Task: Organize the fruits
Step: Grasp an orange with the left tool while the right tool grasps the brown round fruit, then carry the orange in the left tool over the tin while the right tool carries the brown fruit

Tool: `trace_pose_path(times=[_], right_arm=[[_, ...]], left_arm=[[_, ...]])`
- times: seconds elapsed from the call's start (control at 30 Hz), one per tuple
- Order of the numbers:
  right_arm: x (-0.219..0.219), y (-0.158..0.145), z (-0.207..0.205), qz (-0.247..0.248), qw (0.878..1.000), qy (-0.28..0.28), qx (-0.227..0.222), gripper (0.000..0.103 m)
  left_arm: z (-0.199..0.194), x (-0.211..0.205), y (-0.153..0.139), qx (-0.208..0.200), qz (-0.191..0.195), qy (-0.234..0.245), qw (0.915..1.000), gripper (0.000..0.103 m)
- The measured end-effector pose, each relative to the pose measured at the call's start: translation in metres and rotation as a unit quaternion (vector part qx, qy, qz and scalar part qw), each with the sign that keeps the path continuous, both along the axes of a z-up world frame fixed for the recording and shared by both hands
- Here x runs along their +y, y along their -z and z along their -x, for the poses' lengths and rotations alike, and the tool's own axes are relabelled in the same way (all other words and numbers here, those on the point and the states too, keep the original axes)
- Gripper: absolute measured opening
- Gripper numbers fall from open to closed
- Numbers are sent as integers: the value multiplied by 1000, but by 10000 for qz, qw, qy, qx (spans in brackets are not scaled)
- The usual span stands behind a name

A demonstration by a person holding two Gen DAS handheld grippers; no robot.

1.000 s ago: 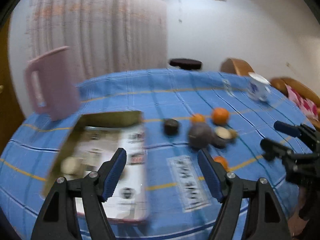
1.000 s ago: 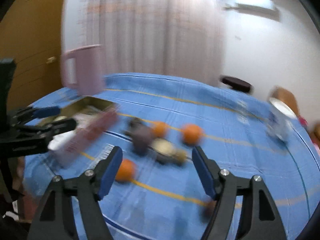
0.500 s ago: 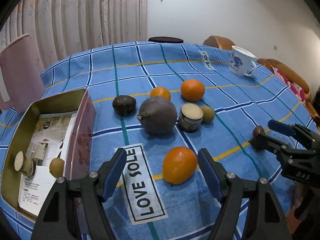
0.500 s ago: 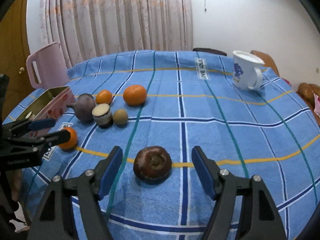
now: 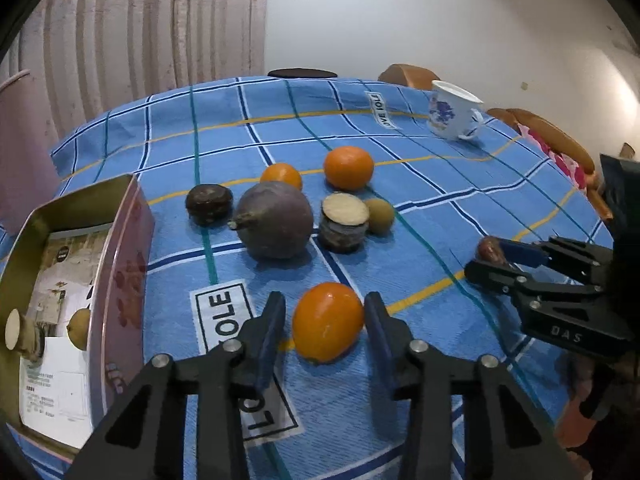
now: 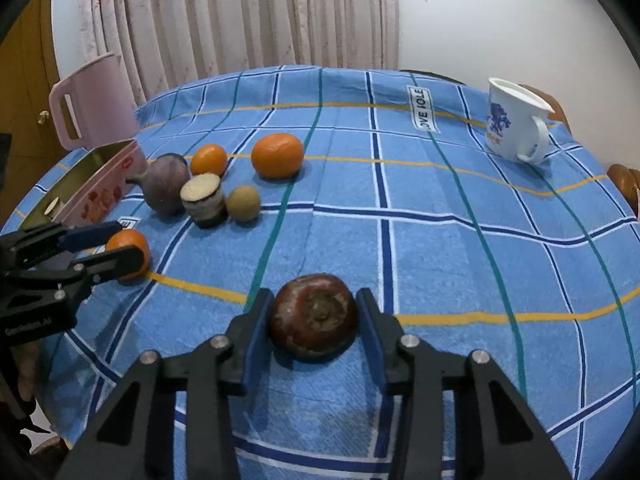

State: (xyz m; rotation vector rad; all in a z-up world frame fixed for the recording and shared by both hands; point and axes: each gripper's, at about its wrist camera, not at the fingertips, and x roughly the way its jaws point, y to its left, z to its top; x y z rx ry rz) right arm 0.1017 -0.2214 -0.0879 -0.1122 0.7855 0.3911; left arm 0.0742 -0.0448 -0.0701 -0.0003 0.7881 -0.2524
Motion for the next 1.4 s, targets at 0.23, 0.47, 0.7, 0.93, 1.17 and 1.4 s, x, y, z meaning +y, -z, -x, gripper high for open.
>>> trace_pose_path(times=[0.23,0.47,0.7,0.93,1.17,1.4], right_arm=[[0,-1,0,-20,10000,-16,-7,45],[-2,-5,5,-80,9998,-23,-166,45],[0,-12,17,-144,9981,-70,-602,45],[-5,-16,22,-276,9960,-60,-844,45],[-7,-19,27,-318,9940,-39,-1045,45],[-9,-21,32,-347,9918,-41,-1225,45]], left_arm=[[1,-4,0,15,22,79,10000,38],[5,0,-4,-159,44,38,9999,37],[11,4,-10,-480,14,-137,9988,37],[18,5,-15,-788,-80,-307,9964,37],[22,7,-16,-935,-85,-428,9947,37],[26,8,-18,-1083,-95,-514,9927,37]])
